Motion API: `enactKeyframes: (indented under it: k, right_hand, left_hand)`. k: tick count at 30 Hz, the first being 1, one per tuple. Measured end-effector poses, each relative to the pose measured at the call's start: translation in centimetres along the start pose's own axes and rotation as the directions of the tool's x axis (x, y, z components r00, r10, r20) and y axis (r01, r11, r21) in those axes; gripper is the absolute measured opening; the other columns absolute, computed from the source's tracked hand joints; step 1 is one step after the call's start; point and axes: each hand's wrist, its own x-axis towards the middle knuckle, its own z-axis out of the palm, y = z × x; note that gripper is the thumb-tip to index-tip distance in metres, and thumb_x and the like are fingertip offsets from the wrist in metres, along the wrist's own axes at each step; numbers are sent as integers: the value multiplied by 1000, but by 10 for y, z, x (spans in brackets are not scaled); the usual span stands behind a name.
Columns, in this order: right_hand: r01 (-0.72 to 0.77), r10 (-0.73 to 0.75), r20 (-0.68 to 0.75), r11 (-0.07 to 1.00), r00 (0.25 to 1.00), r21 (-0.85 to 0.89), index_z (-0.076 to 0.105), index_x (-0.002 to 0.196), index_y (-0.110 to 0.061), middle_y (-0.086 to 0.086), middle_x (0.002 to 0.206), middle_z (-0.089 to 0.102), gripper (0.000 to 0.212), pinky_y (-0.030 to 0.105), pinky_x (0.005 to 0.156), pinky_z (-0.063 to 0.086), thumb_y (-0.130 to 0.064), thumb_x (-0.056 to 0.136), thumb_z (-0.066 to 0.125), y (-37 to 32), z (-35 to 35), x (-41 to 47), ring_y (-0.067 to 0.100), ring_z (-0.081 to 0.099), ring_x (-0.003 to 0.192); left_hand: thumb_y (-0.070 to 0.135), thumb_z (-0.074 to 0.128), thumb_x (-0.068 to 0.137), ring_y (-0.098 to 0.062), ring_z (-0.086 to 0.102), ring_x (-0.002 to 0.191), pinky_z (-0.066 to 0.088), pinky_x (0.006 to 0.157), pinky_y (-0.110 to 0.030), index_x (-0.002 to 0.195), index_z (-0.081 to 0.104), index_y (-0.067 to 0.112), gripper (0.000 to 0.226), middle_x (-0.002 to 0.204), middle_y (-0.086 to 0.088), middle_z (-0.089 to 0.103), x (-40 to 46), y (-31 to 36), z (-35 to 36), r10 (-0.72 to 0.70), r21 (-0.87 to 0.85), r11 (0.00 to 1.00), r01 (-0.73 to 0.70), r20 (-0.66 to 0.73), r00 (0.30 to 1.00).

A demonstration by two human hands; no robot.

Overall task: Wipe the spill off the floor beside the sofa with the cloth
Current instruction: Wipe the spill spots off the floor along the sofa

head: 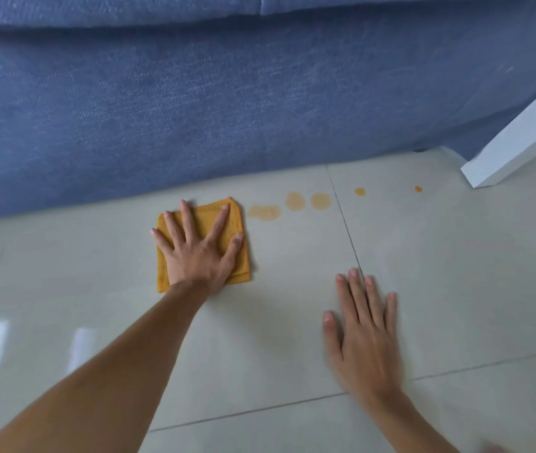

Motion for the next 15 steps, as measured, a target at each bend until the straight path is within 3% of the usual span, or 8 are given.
enactKeyframes:
  k: [6,11,15]
  right_hand:
    - [11,-11,-10,1000,1000,-5,27,153,-15,6,163,23,65,59,118,20,-45,96,29,1,2,0,25,18,151]
    - [21,-20,-8,999,1000,45,30,152,-16,5,162,26,63,58,119,19,-44,96,31,1,-3,-1,26,20,151]
    - [33,-22,-44,965,999,260,34,150,-14,3,161,26,61,51,123,11,-42,96,32,4,-12,-1,19,18,151]
  left_hand:
    - [80,2,82,-47,-9,148,-5,114,-69,149,-2,57,71,165,-17,-6,45,37,0,19,-6,1000,-19,10,1000]
    - [78,6,84,-48,-7,148,-5,114,-69,150,1,57,69,165,-17,-5,45,71,2,121,-10,993,-121,7,993]
    - [77,9,87,-48,-5,148,-2,114,-70,151,3,55,68,166,-16,-6,18,89,4,225,-6,974,-225,2,974]
